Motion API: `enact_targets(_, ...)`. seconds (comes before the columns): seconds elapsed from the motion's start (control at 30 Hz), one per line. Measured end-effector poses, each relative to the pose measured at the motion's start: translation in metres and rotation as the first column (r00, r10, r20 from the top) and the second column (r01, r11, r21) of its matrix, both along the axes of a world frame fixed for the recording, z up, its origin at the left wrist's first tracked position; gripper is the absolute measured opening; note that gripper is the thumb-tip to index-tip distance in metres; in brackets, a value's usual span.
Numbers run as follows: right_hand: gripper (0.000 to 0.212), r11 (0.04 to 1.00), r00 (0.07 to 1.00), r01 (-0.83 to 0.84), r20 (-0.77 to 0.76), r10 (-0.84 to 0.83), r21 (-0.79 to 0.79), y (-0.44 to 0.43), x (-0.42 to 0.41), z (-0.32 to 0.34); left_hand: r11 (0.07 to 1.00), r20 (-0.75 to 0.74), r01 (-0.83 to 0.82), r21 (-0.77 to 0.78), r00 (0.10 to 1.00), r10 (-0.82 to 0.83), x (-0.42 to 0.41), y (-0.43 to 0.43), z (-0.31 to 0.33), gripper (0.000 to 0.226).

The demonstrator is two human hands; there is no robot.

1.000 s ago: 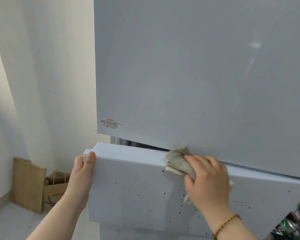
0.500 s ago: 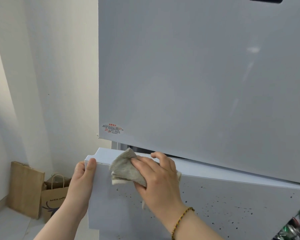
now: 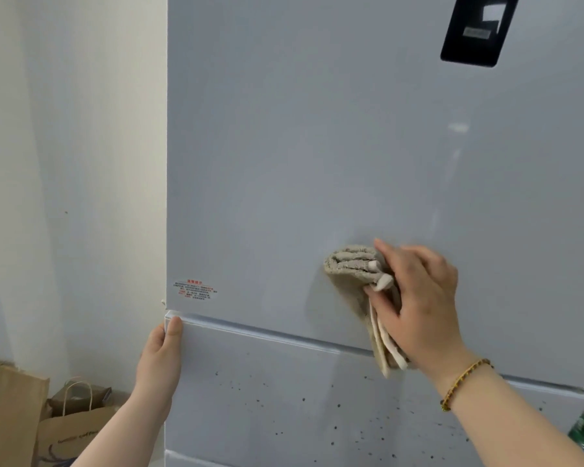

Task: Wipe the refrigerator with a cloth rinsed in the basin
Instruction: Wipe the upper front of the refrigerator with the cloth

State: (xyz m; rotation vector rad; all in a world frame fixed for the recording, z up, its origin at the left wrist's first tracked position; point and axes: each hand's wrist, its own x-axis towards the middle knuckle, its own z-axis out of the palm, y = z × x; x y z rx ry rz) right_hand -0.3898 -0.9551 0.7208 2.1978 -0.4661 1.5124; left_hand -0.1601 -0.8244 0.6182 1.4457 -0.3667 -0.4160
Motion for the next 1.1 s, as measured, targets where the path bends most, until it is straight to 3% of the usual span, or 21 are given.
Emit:
enact_targets(0.13,0.043,0.986,0.988,0.071,0.144,-0.05,-0.149,-0.005,0.003,-0.004,0.999,0.053,-0.04,-0.035,0.998,0.041,0.006,0.004,0.003,0.043)
enact_targets(0.27,0.006,0.981,0.984,0.065,0.177,-0.032,-0.182,-0.007,0.01,-0.021,0.977,0.156,-0.148,-0.153,0.973,0.172,0.009,0.015,0.03,0.043)
enact_targets(0.33,0.018,0.986,0.967,0.08,0.253,-0.04,-0.148,-0.006,0.017,-0.033,0.966,0.241,-0.102,-0.236,0.957,0.16,0.005,0.016,0.047,0.045)
enact_targets(0.4,0.028,0.999,0.951,0.039,0.308,-0.033,-0.014,0.005,0.032,-0.049,0.965,0.298,-0.029,-0.26,0.948,0.109,0.001,0.01,0.058,0.047)
enact_targets(0.53,0.058,0.987,0.971,0.053,0.223,-0.086,0.152,0.018,0.065,-0.077,0.973,0.357,0.049,-0.226,0.934,0.036,-0.006,-0.003,0.063,0.049)
enact_targets(0.73,0.036,0.997,0.993,0.028,0.113,-0.02,-0.074,-0.002,0.051,-0.062,0.98,0.371,0.029,-0.197,0.928,0.047,-0.005,-0.005,0.064,0.05)
enact_targets(0.93,0.048,0.994,0.88,0.018,0.471,-0.066,0.105,0.01,0.072,-0.018,0.974,0.337,0.036,-0.224,0.941,0.043,-0.008,-0.002,0.063,0.046)
enact_targets(1.0,0.045,0.998,0.916,0.014,0.398,-0.037,0.06,0.02,0.097,-0.032,0.968,0.314,0.047,-0.245,0.949,0.034,-0.006,-0.001,0.062,0.044)
enact_targets(1.1,0.039,0.997,0.994,0.006,0.113,0.002,-0.074,0.036,0.131,-0.069,0.962,0.283,0.059,-0.268,0.959,0.02,-0.004,0.001,0.062,0.041)
